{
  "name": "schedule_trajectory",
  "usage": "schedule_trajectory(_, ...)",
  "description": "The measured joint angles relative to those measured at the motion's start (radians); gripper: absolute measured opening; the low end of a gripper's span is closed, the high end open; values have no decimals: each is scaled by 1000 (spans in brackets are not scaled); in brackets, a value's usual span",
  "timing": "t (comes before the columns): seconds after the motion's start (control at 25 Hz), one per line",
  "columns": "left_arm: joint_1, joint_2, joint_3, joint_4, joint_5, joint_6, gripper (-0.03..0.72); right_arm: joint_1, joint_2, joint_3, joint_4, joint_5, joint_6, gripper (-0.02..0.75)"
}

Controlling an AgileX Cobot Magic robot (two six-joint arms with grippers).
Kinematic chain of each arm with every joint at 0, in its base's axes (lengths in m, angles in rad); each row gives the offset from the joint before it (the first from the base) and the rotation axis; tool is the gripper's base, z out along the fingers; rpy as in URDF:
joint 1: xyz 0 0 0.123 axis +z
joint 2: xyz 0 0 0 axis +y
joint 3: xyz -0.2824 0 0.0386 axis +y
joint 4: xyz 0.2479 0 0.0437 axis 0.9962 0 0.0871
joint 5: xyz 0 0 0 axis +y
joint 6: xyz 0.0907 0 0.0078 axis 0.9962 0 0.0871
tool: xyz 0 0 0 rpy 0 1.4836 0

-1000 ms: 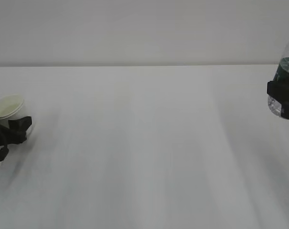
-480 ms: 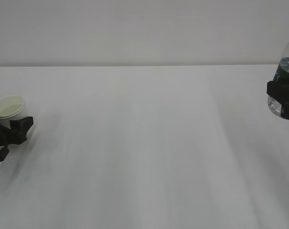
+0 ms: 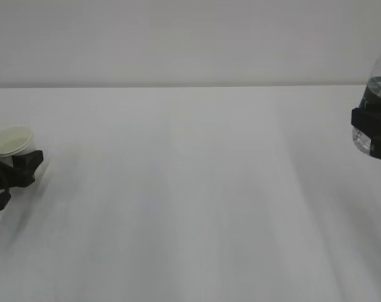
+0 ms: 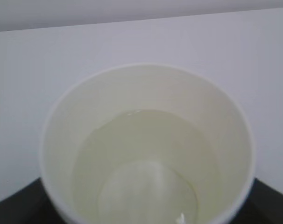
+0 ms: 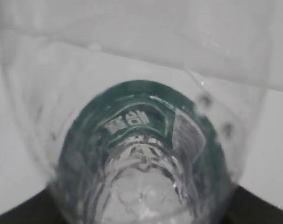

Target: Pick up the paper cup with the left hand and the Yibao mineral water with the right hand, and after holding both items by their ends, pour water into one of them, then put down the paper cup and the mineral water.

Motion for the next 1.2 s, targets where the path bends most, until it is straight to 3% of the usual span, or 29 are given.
schedule_trajectory(0.16, 0, 0, 2, 0, 0, 0, 568, 0, 0, 0, -7, 0, 7, 384)
schedule_trajectory(0.44, 0, 0, 10, 0, 0, 0, 657, 0, 0, 0, -9, -2, 7, 384)
schedule_trajectory(1.2, 0, -110, 176, -37, 0, -20, 643, 0, 0, 0, -10, -8, 13, 384)
